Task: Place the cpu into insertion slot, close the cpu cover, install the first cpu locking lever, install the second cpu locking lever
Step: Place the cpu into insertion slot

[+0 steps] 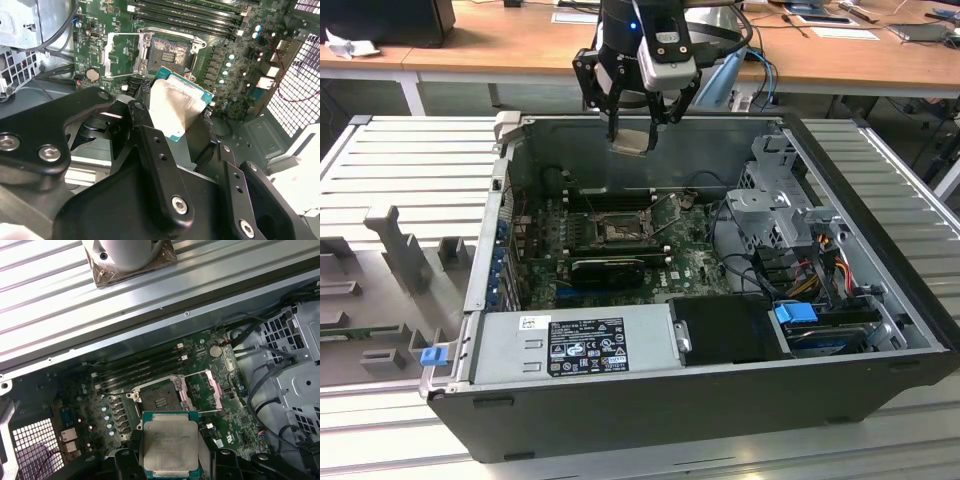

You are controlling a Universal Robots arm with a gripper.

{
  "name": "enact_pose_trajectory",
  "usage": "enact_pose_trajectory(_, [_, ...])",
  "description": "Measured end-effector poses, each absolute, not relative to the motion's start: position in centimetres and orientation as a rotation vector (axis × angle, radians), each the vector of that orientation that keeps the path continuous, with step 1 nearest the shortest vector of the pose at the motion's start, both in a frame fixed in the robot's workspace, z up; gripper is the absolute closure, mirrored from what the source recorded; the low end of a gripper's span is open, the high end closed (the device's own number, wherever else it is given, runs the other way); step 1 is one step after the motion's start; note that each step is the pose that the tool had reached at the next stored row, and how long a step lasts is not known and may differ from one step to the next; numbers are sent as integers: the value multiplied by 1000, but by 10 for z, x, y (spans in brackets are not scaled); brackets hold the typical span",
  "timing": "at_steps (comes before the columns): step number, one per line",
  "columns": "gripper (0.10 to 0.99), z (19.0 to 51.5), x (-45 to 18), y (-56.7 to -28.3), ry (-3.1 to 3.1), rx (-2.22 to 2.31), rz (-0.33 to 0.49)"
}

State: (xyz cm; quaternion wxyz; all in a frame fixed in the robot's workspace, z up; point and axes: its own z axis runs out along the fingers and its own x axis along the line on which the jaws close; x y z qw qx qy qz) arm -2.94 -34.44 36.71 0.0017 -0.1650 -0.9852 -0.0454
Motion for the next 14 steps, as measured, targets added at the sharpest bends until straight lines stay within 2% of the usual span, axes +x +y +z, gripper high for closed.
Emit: enact_pose_trajectory(14, [561, 367, -29, -344, -3052, -744, -143])
